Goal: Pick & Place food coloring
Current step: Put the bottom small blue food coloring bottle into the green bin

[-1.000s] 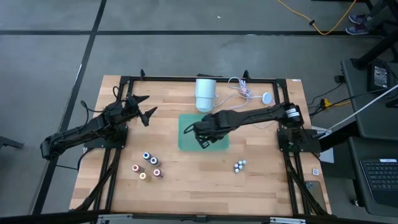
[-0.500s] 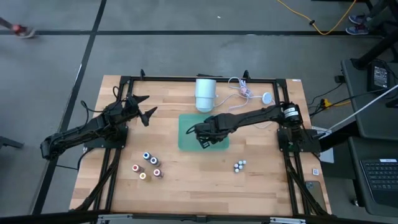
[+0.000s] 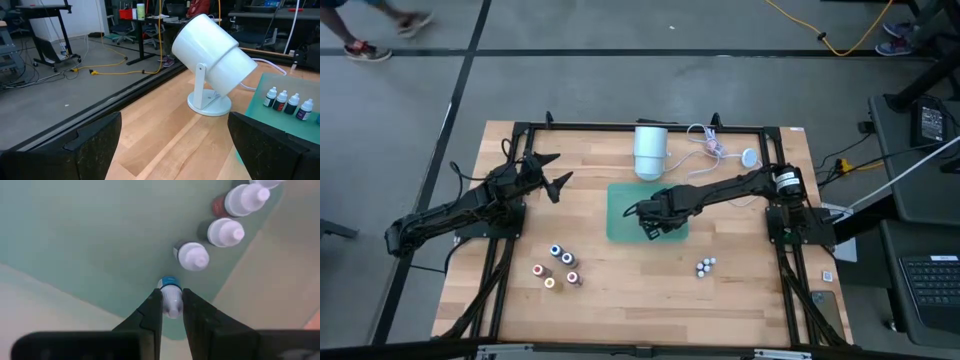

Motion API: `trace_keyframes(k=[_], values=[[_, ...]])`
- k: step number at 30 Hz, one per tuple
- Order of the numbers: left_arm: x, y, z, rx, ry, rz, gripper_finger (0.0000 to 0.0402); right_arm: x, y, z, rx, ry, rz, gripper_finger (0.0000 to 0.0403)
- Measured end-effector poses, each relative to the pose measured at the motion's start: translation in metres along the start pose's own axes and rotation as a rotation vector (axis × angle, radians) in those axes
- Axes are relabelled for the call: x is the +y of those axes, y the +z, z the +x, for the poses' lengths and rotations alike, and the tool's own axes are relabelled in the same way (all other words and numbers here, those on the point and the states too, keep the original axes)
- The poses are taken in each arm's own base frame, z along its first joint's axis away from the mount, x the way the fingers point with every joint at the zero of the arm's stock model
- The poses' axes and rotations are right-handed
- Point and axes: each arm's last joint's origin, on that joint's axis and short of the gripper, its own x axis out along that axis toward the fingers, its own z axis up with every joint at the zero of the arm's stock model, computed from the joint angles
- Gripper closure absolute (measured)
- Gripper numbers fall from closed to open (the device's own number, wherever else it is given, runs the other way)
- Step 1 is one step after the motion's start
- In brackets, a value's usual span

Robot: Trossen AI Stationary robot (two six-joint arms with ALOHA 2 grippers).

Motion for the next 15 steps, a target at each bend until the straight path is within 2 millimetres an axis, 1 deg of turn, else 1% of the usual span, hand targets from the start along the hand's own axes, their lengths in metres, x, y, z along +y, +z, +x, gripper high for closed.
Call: trace_keyframes(k=[7,15], values=[[0.0,-0.0001,0.0,0.001,0.0,0.0,0.0041,-0.0033,0.0009,0.003,0.001,-0.003,0.006,0.0339],[0.0,-0.0001,0.0,0.0,0.0,0.0,0.0041,-0.0049,0.0033,0.0039,-0.004,-0.01,0.01,0.0321]])
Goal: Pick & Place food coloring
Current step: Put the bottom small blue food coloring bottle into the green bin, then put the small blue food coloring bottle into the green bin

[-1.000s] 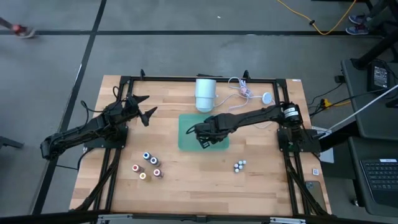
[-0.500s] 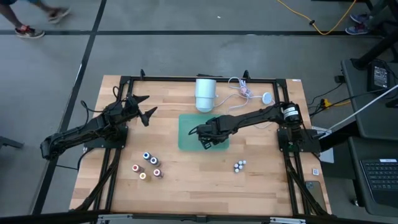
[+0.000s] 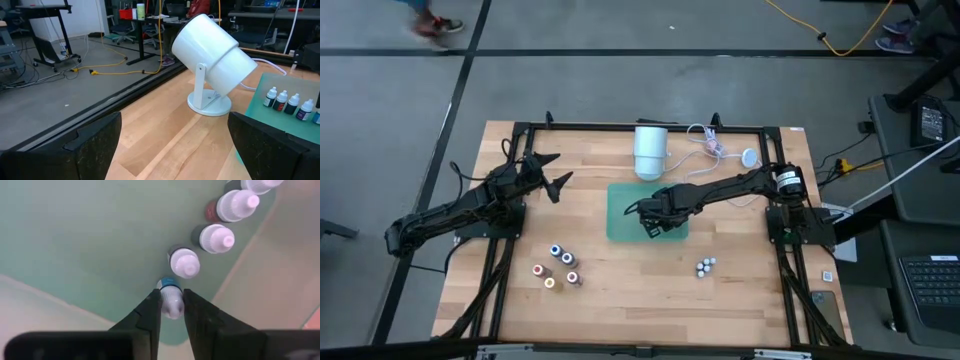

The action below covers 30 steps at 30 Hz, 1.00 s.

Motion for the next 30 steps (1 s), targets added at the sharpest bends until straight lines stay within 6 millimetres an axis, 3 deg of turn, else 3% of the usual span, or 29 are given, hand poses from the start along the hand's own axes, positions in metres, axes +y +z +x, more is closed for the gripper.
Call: trace_keyframes(k=[13,30], values=[[0.0,0.0,0.0,0.0,0.0,0.0,0.0041,-0.003,0.001,-0.002,0.004,-0.009,0.002,0.0315],[0.0,0.0,0.0,0.0,0.0,0.0,0.0041,-0.002,0.002,-0.012,0.004,0.009,0.004,0.0205]])
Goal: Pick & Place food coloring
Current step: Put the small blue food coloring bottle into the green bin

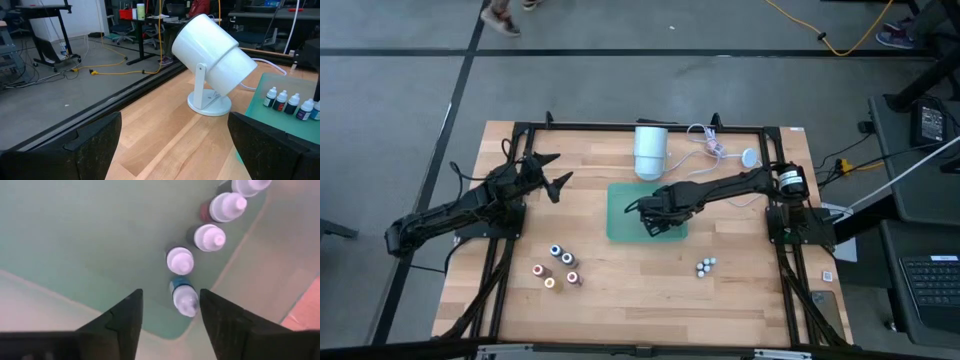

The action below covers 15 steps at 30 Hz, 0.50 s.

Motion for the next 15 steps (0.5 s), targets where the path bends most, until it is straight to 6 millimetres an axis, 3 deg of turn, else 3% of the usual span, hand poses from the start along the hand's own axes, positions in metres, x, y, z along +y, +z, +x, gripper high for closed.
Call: trace_keyframes(k=[9,15], values=[[0.0,0.0,0.0,0.0,0.0,0.0,0.0041,-0.009,-0.005,-0.035,-0.02,0.041,-0.009,0.0167],[0.0,0.0,0.0,0.0,0.0,0.0,0.0041,-0.011,-0.022,-0.07,-0.063,0.144,-0.158,0.014]])
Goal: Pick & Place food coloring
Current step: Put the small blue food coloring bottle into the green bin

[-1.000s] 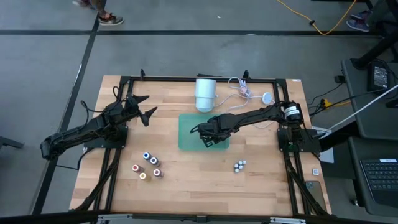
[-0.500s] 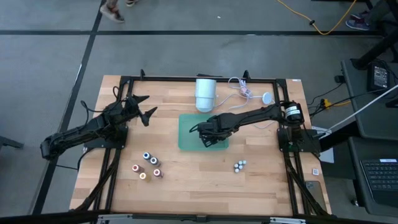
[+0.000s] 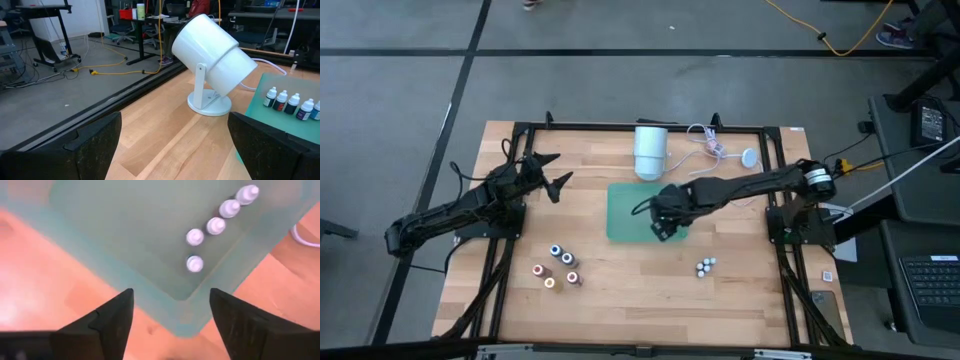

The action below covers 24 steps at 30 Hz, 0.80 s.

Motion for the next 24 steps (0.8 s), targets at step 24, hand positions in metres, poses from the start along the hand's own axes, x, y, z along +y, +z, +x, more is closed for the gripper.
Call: trace_keyframes(k=[24], values=[[0.0,0.0,0.0,0.001,0.0,0.0,0.0041,-0.051,-0.126,-0.06,0.12,0.082,-1.032,0.0108]])
